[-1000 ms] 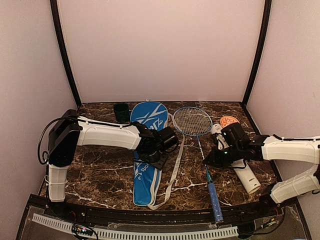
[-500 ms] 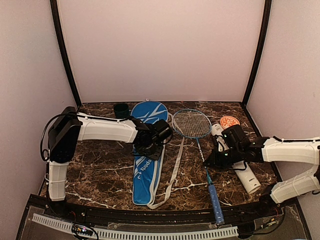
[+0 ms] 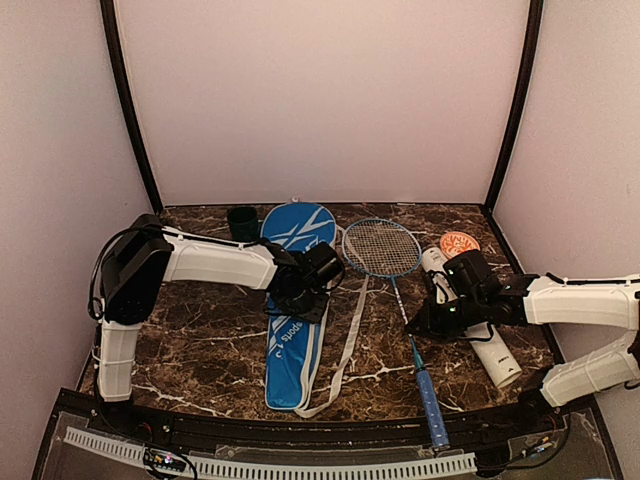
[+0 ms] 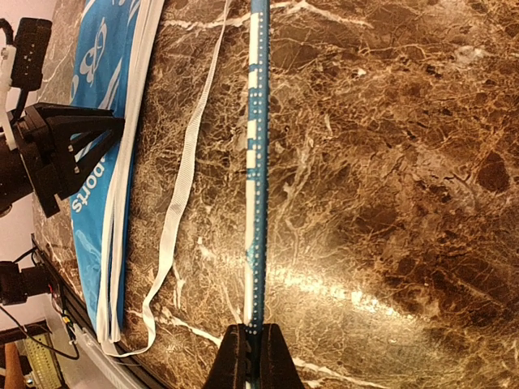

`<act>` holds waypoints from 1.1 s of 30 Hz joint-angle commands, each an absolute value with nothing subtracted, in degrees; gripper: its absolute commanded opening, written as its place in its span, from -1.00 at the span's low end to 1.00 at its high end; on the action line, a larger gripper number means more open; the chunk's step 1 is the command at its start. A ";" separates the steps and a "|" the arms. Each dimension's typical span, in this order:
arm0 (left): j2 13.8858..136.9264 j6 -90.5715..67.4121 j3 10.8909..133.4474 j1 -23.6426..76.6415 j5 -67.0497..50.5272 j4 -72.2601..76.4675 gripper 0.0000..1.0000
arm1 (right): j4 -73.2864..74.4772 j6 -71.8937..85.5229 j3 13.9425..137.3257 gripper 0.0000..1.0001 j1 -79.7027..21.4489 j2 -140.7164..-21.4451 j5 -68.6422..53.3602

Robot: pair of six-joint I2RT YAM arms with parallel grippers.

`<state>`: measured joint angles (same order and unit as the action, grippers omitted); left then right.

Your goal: Pack up the badminton gear

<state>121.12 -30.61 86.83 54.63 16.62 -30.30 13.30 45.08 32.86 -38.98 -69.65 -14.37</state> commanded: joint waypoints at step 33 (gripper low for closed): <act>104.17 -32.86 77.21 51.64 11.52 -19.13 -1.00 | 22.54 42.86 30.81 -1.00 -45.62 -61.12 -16.79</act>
<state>108.62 -32.18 78.50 51.94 12.62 -23.29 20.71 42.63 32.51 -43.38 -62.87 -15.84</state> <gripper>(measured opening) 0.008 0.033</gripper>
